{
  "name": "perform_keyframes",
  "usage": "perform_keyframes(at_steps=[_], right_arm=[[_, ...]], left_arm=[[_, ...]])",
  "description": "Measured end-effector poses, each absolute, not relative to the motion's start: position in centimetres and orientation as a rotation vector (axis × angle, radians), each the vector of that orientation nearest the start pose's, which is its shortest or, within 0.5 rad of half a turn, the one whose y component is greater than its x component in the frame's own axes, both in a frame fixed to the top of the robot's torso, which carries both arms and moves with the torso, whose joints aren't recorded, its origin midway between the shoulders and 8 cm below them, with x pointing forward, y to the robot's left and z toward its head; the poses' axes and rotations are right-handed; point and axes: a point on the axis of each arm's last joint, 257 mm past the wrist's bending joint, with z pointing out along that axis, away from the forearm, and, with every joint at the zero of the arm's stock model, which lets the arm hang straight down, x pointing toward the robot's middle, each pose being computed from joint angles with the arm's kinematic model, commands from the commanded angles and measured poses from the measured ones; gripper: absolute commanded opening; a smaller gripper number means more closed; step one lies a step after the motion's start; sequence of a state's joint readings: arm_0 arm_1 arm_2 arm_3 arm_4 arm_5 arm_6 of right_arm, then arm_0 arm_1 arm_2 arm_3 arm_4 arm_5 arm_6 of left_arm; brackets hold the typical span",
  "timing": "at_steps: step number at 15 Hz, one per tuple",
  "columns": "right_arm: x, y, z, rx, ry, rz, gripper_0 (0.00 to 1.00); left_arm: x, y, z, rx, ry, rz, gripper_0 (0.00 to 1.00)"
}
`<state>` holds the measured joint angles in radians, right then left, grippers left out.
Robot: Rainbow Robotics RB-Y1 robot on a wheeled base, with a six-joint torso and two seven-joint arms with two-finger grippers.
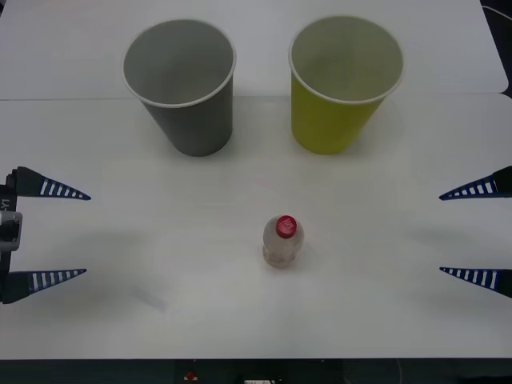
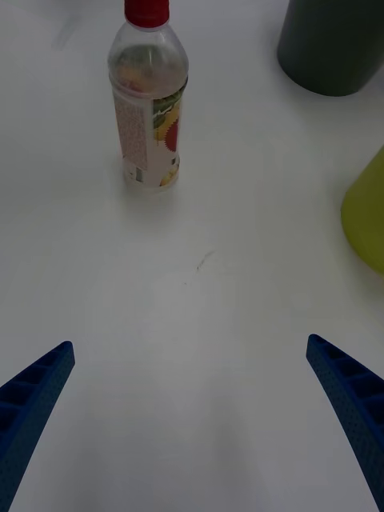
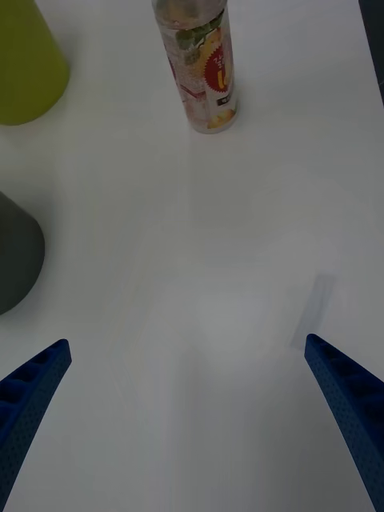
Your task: Put the can into the green bin and the plastic bottle into the gray bin
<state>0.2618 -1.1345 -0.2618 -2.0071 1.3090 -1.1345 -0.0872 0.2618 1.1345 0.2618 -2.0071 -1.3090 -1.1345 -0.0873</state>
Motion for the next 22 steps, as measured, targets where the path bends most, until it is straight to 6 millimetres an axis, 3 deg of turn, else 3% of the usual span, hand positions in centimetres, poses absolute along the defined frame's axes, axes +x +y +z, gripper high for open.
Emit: perform_keyframes(at_steps=[11,22], right_arm=[[33.9,-27.9,-18.4,-1.573,1.604,0.253,1.0],[34.4,-23.2,-19.8,-1.54,1.462,0.32,1.0]], left_arm=[[34.1,28.6,-16.7,1.762,1.443,-0.117,1.0],[34.1,28.6,-16.7,1.762,1.443,-0.118,1.0]])
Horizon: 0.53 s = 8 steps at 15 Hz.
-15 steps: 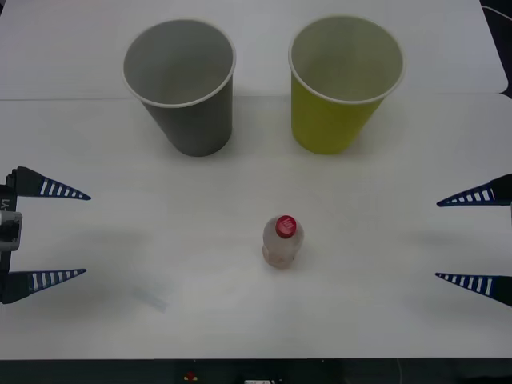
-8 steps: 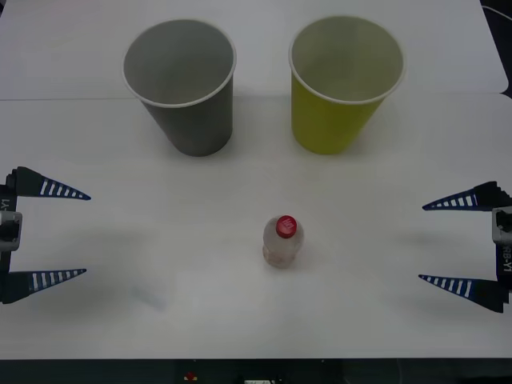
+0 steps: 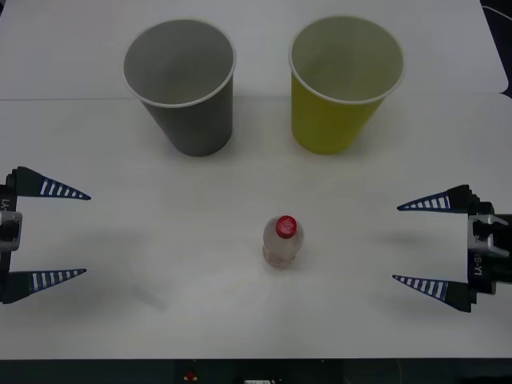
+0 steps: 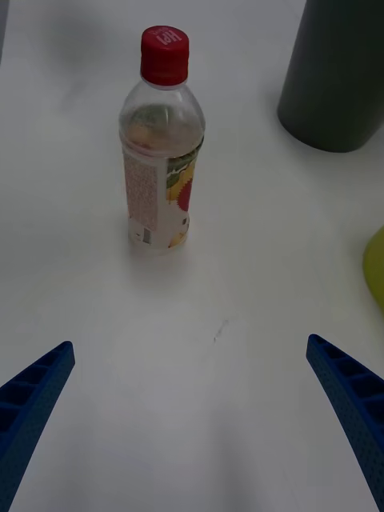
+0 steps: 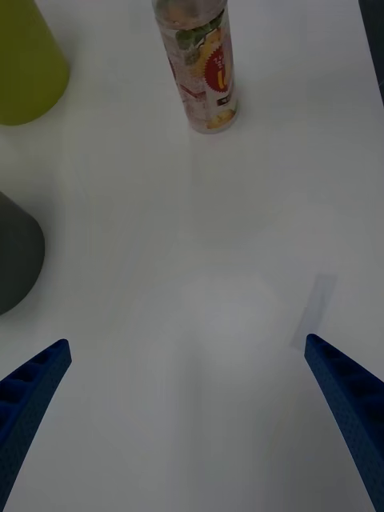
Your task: Put the can into the green bin and the plastic bottle into the gray bin
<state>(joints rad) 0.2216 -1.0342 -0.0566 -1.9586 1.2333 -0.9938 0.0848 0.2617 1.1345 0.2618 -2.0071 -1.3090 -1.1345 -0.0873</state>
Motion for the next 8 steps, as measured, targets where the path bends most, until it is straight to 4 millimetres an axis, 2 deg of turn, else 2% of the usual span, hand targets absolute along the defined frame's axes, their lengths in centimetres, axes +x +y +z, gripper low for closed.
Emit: perform_keyframes(at_steps=[8], right_arm=[[35.1,-20.2,-22.9,-1.505,1.355,0.461,1.0]], left_arm=[[34.1,28.6,-16.7,1.762,1.444,-0.118,1.0]])
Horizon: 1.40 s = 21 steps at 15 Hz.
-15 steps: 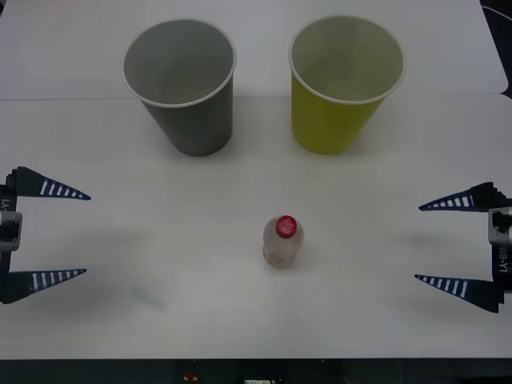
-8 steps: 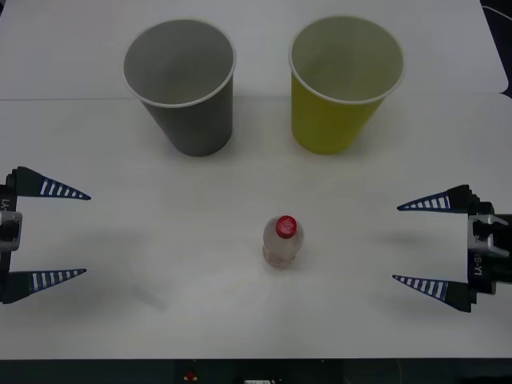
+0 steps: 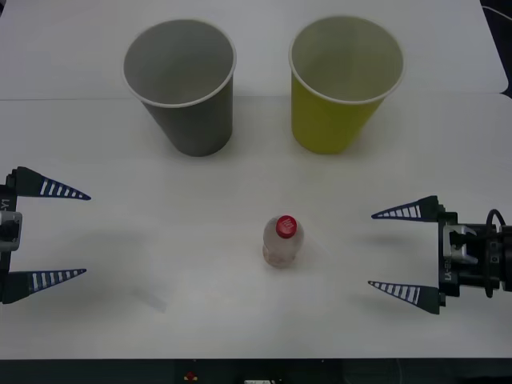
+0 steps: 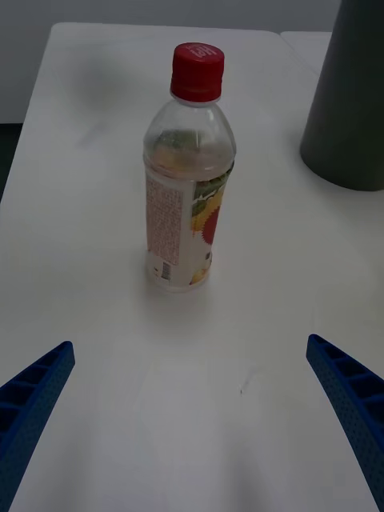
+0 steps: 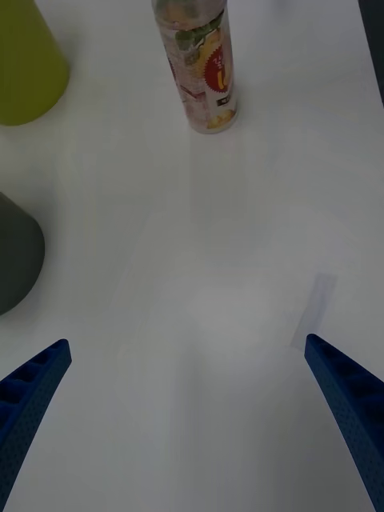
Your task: Put the can into the green bin and the plastic bottle into the gray bin
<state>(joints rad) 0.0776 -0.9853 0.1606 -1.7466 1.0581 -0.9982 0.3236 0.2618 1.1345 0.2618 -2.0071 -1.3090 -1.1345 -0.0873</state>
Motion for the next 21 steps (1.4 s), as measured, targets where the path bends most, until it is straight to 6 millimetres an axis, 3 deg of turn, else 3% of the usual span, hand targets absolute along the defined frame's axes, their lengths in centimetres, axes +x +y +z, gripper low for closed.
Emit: perform_keyframes(at_steps=[9,21], right_arm=[[37.1,-15.1,-25.7,-1.402,1.34,0.619,1.0],[39.2,-7.0,-27.6,-1.366,1.257,0.691,1.0]], left_arm=[[34.1,28.6,-16.7,1.762,1.444,-0.118,1.0],[34.1,28.6,-16.7,1.762,1.444,-0.118,1.0]])
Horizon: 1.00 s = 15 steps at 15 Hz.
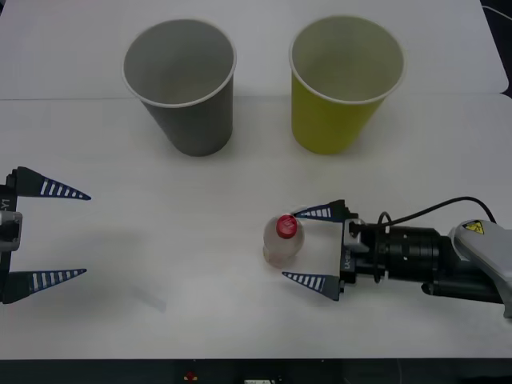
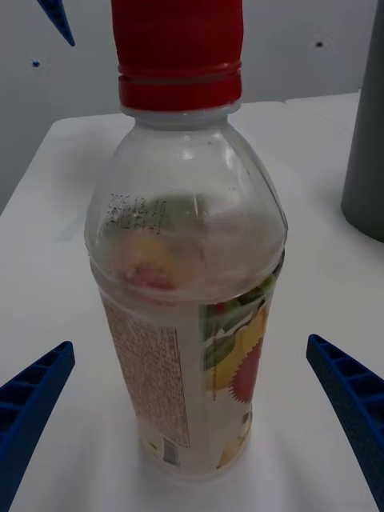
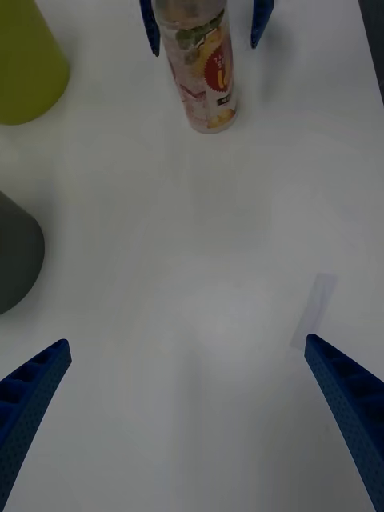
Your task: Put the can into the green bin and the plastic bottle into the gray bin
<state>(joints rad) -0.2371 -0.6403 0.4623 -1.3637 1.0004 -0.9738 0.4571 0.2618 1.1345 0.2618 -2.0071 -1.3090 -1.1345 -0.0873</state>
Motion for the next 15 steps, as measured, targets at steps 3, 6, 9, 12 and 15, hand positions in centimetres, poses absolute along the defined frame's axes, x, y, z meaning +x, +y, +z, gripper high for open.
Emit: perform_keyframes(at_steps=[3,6,9,12,15], right_arm=[[39.6,-5.1,-27.9,-1.364,1.244,0.694,1.0],[40.0,-4.2,-28.1,-1.364,1.238,0.689,0.81],[40.2,-4.2,-28.2,-1.366,1.233,0.675,0.0],[40.2,-4.2,-28.3,-1.363,1.241,0.676,0.0],[40.4,-4.4,-28.2,-1.353,1.249,0.677,0.0]], left_arm=[[34.1,28.6,-16.7,1.762,1.444,-0.118,1.0],[34.1,28.6,-16.7,1.762,1.444,-0.118,1.0],[34.1,28.6,-16.7,1.762,1.444,-0.118,1.0],[34.1,28.6,-16.7,1.762,1.444,-0.118,1.0],[34.1,28.6,-16.7,1.762,1.444,-0.118,1.0]])
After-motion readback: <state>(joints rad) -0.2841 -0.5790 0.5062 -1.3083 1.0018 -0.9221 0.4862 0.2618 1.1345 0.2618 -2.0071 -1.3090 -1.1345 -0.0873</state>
